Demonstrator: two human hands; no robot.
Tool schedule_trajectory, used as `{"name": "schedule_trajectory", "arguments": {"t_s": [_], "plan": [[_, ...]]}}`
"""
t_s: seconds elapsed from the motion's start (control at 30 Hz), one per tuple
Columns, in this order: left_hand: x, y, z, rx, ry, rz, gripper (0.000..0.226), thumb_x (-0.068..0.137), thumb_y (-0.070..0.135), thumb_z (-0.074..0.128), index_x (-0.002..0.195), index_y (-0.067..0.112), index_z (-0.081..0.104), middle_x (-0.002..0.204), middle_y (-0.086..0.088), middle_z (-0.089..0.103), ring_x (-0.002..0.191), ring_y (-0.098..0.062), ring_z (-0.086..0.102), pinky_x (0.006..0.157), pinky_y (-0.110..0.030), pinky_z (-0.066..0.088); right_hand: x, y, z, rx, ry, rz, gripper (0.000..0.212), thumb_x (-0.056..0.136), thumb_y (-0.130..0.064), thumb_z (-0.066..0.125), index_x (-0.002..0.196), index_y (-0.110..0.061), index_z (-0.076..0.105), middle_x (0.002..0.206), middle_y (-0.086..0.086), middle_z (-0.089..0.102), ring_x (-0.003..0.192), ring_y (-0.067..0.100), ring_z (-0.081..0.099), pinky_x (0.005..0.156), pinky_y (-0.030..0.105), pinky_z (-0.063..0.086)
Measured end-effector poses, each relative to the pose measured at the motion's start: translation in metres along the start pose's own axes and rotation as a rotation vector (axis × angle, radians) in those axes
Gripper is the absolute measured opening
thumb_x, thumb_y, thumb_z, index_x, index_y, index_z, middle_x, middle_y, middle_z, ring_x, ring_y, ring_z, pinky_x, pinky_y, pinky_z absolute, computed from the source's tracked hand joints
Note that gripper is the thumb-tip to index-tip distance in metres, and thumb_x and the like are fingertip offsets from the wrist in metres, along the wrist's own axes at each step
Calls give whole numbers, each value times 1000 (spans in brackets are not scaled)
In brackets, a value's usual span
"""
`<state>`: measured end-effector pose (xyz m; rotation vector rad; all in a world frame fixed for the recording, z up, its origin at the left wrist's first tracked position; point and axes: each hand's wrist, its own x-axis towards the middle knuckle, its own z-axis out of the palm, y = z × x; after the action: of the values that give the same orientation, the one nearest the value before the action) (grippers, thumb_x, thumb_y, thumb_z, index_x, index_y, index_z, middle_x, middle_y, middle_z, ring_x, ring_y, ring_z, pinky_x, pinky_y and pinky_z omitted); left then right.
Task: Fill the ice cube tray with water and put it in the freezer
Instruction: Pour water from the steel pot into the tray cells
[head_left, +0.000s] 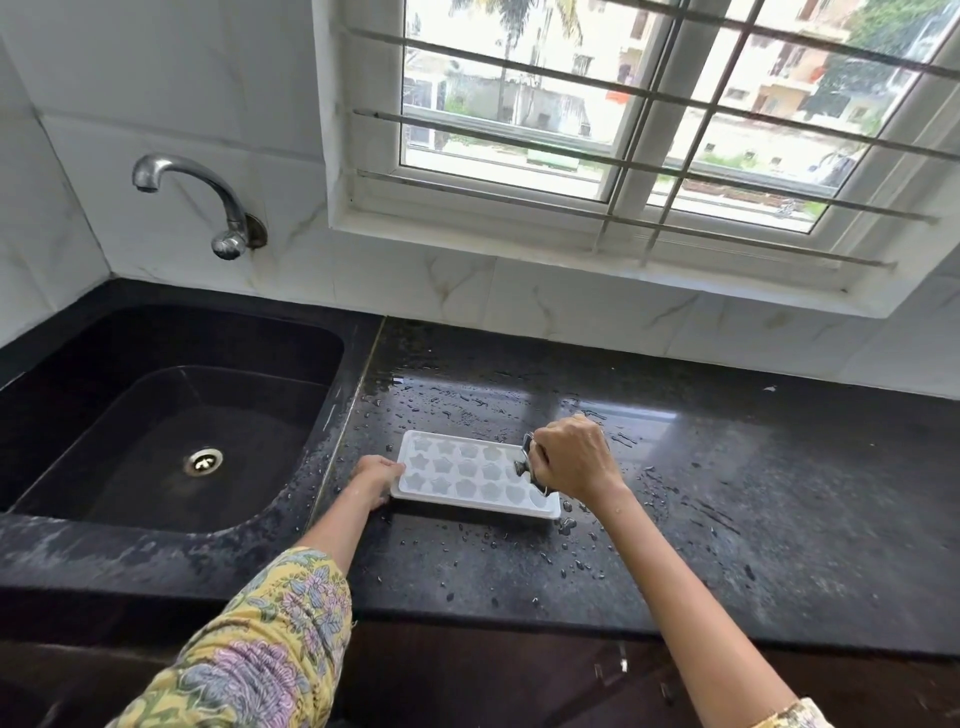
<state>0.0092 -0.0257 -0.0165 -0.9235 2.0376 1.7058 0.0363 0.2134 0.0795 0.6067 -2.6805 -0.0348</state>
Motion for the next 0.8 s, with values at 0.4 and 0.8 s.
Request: {"name": "schedule_trajectory", "arguments": {"t_s": [0.4,0.8], "plan": [[17,-6,3,-45,-1,18,20,94,12,54,75,11,50,130,-14,57,96,-19,48,80,-30,39,-8,4,2,139,-1,110,31,70,-14,50,40,-17,43,35,-3,43,32,13,38,46,22,41],[13,-4,-1,55,-10,6,28,92,15,56,115,1,59,129,-13,58,118,-29,53,89,-36,43,-16,33,-4,222,-57,206,32,72,-17,45,42,-20,37,36,-8,31,34,6,29,39,20,38]]}}
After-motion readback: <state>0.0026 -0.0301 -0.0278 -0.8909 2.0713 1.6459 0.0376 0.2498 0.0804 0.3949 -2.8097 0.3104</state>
